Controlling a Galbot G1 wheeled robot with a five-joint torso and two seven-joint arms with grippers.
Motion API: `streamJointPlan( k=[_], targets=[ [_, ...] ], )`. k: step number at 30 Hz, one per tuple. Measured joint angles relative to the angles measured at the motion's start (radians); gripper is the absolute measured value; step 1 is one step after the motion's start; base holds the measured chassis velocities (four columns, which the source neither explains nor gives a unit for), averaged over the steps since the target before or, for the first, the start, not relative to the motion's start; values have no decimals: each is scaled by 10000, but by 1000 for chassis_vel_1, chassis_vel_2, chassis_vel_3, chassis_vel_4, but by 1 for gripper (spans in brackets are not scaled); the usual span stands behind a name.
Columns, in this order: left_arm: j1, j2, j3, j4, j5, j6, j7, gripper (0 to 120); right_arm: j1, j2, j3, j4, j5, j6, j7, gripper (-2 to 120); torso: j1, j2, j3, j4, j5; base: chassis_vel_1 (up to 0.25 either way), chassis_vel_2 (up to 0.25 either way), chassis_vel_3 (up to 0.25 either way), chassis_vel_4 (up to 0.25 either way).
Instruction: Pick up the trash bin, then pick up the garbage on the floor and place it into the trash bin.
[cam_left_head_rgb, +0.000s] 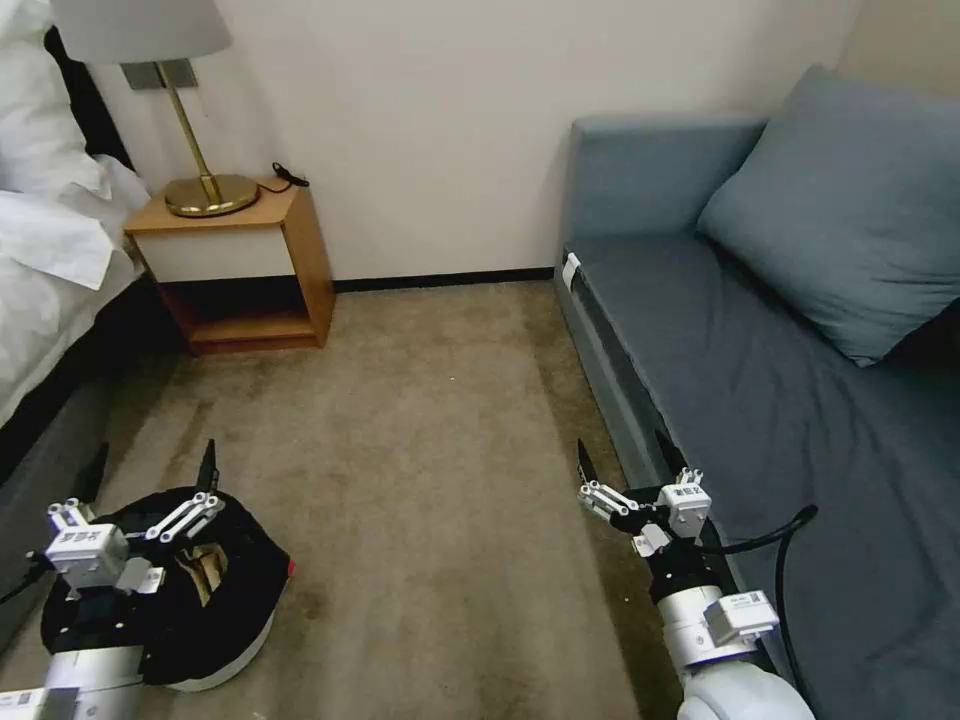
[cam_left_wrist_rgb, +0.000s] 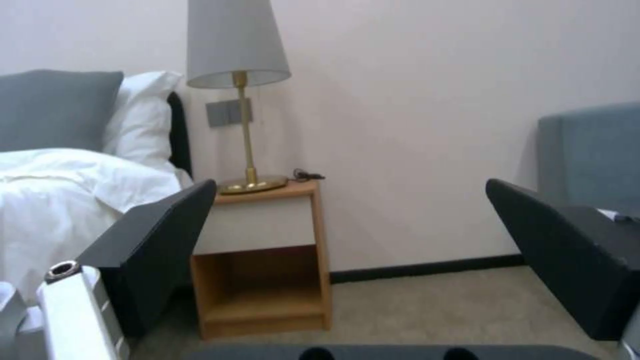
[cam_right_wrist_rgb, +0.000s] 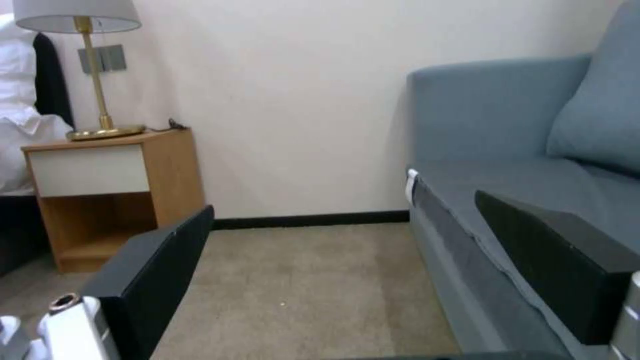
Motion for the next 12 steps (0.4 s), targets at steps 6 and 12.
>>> streamJointPlan(
  k=[6,12],
  targets=[
    [-4,4,-8,5,-12,21,2,100,0,0,0,0,0,0,0,100,0,0,0,0,0,0,0,0,0],
    [-6,8,-12,9,-19,30,3,100,0,0,0,0,0,0,0,100,0,0,0,0,0,0,0,0,0]
  ],
)
